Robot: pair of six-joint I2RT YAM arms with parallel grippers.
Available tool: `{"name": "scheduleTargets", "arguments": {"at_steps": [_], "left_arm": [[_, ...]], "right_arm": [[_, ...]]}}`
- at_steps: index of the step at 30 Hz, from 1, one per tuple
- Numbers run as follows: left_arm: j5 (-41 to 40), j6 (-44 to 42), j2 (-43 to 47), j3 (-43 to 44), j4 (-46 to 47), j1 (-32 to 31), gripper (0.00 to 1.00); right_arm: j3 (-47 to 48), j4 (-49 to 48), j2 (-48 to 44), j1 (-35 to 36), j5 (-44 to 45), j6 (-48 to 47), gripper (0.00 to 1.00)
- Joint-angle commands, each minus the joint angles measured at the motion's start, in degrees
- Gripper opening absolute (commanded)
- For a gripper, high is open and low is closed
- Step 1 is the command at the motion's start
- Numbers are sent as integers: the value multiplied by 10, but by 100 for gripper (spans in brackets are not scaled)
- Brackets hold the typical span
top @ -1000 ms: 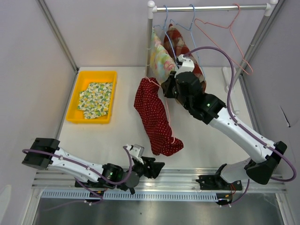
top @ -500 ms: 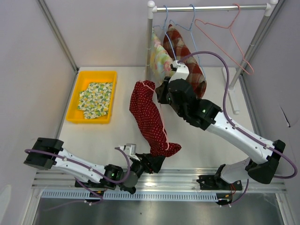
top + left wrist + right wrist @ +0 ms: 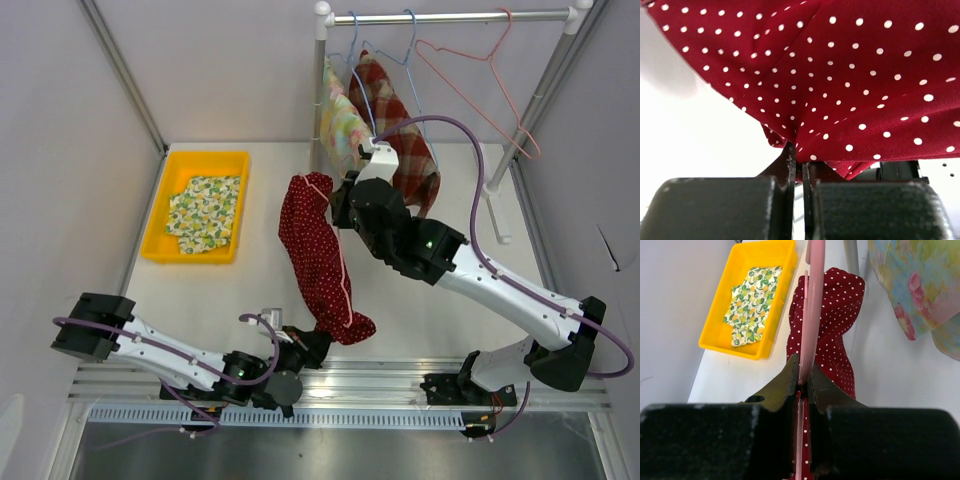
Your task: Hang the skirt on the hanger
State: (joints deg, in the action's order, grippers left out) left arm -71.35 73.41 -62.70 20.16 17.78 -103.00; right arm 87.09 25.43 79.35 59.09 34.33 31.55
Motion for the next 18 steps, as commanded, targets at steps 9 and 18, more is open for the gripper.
{"name": "scheduleTargets", "arguments": {"at_steps": [9,18], "left_arm": [[16,150,-18,29,-121,-32,0],[-14,392,-36,167,-603,-90,0]], "right_arm": [[27,-54,-15,1,64,-3,0],[55,-39,-13,2,47,-33,0]]}}
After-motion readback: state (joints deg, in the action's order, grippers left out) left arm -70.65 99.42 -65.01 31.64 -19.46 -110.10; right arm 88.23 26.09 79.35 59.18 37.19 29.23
